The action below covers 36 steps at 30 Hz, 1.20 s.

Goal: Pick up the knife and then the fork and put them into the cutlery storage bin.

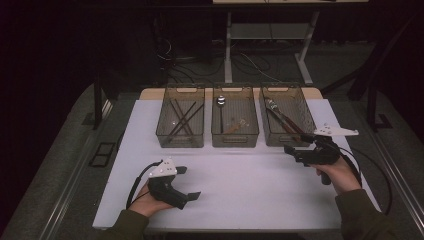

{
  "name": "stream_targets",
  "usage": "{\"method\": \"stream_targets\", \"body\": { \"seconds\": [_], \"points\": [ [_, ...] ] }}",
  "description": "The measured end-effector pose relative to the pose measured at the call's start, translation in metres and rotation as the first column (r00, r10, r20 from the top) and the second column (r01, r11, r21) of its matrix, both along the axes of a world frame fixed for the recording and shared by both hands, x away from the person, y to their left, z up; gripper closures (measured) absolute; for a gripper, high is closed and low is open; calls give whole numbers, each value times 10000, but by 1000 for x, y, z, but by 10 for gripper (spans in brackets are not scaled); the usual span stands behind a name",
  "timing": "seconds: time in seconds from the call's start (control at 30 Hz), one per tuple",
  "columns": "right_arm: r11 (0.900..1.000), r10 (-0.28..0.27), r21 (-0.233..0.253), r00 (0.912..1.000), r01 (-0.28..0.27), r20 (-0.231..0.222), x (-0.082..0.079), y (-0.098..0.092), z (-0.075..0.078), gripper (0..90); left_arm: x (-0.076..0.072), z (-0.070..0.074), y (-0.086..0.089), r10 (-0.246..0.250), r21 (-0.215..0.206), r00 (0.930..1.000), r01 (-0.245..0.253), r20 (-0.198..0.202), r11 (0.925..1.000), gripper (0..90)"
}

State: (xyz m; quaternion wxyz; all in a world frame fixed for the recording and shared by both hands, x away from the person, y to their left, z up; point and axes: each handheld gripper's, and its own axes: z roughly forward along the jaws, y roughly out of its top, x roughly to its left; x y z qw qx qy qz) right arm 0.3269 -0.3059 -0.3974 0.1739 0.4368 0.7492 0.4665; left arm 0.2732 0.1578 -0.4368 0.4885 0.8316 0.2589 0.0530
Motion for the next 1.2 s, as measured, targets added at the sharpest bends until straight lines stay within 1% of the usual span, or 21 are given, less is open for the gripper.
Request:
{"method": "stream_targets", "body": {
  "seconds": [0.1,0.17,0.3,0.33,0.47,0.63,0.83,0.93,0.97,1.0,1.2],
  "points": [
    [9997,220,142,9998,-220,6,-8,1,-4,170,0,0,0,8,69,10000,-8,45,10000,0],
    [9993,361,45,9993,-362,65,-13,3,-7,170,1,0,1,56,41,10000,-56,49,10000,0],
    [9983,585,46,9982,-585,103,-23,6,-15,170,1,1,2,46,70,10000,-47,83,10000,0],
    [9977,672,62,9977,-673,64,-25,7,-17,170,1,1,2,43,81,10000,-43,84,10000,0],
    [9949,989,-215,9951,-989,-15,-32,12,-23,170,1,1,2,-3,138,10000,2,71,9999,0],
    [9927,1185,-210,9929,-1186,-64,-42,17,-27,170,0,1,2,4,118,10000,-5,62,9999,0],
    [9885,1479,-268,9883,-1489,-366,-55,22,-37,170,0,1,1,-10,106,10000,9,58,9999,0],
    [9859,1626,-321,9856,-1642,-468,-60,24,-40,164,0,1,1,-11,117,10000,10,58,9999,0],
    [9853,1666,-311,9850,-1680,-448,-61,25,-41,138,0,1,1,-14,121,10000,13,59,9999,0],
    [9838,1751,-309,9834,-1767,-480,-62,25,-41,137,0,0,1,-13,124,10000,13,59,9999,0],
    [9808,1853,-525,9813,-1880,-516,-66,22,-47,137,0,0,1,-19,113,10000,18,49,9999,0]
  ]
}}
